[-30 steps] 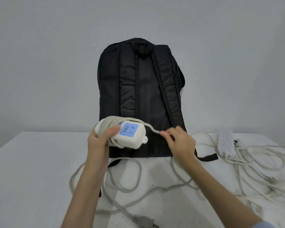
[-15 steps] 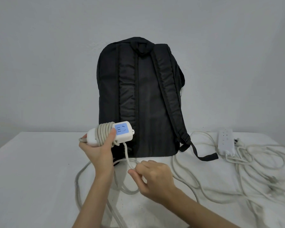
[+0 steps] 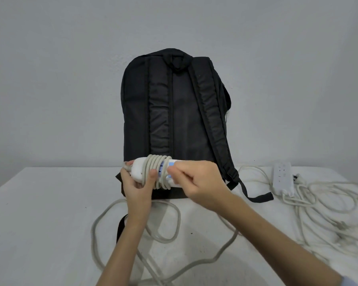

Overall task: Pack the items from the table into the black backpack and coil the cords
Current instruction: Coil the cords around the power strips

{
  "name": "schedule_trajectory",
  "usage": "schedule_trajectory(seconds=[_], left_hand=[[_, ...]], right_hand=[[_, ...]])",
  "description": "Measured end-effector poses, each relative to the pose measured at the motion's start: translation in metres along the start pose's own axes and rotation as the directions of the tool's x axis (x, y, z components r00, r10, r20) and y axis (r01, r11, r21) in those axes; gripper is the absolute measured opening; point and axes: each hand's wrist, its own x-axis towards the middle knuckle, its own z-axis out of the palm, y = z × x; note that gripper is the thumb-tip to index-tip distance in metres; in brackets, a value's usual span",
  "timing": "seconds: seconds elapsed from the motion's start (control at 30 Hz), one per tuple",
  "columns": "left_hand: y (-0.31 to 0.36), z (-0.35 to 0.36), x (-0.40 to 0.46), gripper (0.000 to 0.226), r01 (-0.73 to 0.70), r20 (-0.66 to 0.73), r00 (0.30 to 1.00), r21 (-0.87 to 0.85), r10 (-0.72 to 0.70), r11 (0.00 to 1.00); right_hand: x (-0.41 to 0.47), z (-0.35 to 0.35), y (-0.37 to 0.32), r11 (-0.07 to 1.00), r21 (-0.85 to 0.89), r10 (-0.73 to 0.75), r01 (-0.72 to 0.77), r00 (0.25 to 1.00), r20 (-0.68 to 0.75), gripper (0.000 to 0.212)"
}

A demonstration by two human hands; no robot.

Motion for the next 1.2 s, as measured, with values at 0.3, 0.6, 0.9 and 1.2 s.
schedule_trajectory(seconds=[0.3, 0.6, 0.9, 1.2], left_hand=[[0.006, 0.004, 0.000, 0.103, -0.004, 0.130, 0.991, 0.251, -0.029, 0.968], [0.015, 0.004, 0.002, 0.100, -0.036, -0.098, 0.992, 0.361, 0.076, 0.932], [0.026, -0.016, 0.014, 0.100, 0.013, 0.038, 0.999, 0.334, -0.027, 0.942], [0.032, -0.005, 0.008, 0.094, 0.165, 0.172, 0.970, 0.050, -0.172, 0.985]], right_hand=[[0.016, -0.006, 0.017, 0.918, 0.322, 0.213, -0.231, 0.973, 0.091, 0.044], [0.011, -0.026, 0.011, 0.817, 0.444, 0.183, -0.369, 0.895, 0.406, 0.027], [0.037, -0.055, 0.041, 0.916, 0.105, 0.359, -0.388, 0.907, 0.221, 0.020], [0.017, 0.016, 0.057, 0.779, 0.387, 0.563, -0.493, 0.821, -0.088, 0.037]])
